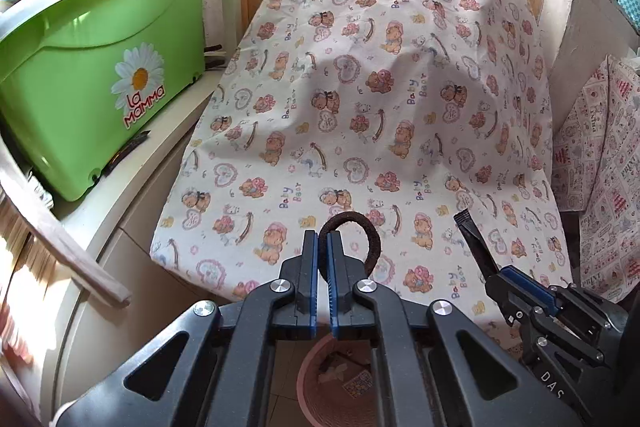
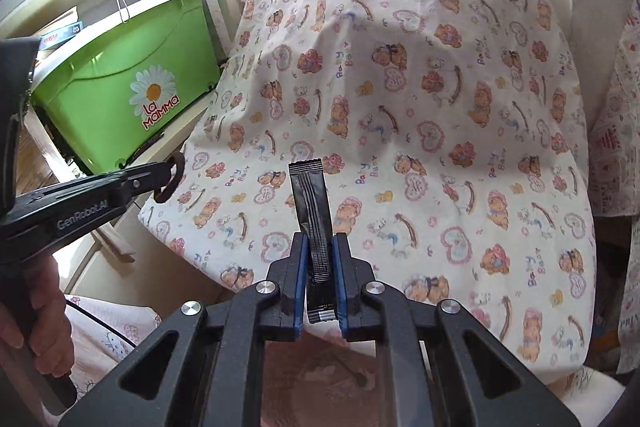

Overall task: Collect trash
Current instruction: 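Carry the ring and strip down over the wastebasket with both tools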

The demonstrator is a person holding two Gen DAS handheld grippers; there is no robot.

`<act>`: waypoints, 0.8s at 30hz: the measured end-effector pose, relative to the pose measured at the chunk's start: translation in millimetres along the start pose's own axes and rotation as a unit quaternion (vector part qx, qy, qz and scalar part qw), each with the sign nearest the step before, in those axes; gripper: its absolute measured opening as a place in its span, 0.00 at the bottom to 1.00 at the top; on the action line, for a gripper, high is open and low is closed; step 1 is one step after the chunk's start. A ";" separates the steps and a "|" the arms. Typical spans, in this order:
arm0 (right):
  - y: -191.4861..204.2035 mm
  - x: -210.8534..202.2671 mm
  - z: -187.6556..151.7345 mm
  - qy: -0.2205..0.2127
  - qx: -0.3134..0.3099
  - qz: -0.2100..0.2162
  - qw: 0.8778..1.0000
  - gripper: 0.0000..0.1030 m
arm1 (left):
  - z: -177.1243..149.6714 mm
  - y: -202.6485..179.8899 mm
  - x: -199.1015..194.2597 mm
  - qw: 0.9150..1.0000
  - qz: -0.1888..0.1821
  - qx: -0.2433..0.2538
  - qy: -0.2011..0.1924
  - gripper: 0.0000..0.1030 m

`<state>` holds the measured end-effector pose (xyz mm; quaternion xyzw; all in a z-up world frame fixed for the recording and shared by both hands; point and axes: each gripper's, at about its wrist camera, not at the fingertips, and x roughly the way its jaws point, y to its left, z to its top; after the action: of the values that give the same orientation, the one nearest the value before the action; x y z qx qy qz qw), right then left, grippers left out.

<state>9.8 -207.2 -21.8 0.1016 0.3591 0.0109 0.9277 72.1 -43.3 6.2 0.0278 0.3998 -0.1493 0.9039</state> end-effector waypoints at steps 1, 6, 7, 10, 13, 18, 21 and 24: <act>3.4 -3.0 -4.6 0.002 0.002 0.005 1.000 0.13 | -5.7 1.4 -2.7 1.000 -0.006 -0.007 0.004 0.04; 12.5 -19.7 -31.0 -0.001 -0.008 0.007 1.000 0.13 | -35.8 1.0 -4.3 1.000 -0.020 -0.016 0.016 0.04; 12.7 -21.7 -36.0 0.002 -0.006 0.012 1.000 0.13 | -41.0 0.0 -2.7 1.000 -0.022 -0.013 0.015 0.04; 12.0 -24.3 -49.6 0.011 0.002 0.028 1.000 0.13 | -56.5 -0.1 5.0 0.999 -0.025 -0.018 0.018 0.04; 13.8 -21.3 -57.2 0.022 -0.005 0.034 0.999 0.14 | -64.8 3.1 12.6 0.997 -0.055 -0.044 0.040 0.04; 16.1 -16.5 -63.4 0.034 -0.013 0.035 0.999 0.14 | -71.7 -3.0 17.7 0.998 -0.028 -0.020 0.044 0.04; 14.6 -9.5 -69.5 0.053 -0.013 0.038 0.998 0.14 | -77.4 -1.3 26.0 0.996 -0.046 -0.033 0.067 0.04; 10.9 0.7 -79.4 0.076 -0.008 0.033 0.997 0.14 | -84.3 -4.0 37.3 0.994 -0.050 -0.030 0.090 0.04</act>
<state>-42.3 -182.1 -77.4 0.1048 0.4251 0.0519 0.8975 34.4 -42.1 -78.0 -0.0064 0.4843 -0.1794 0.8563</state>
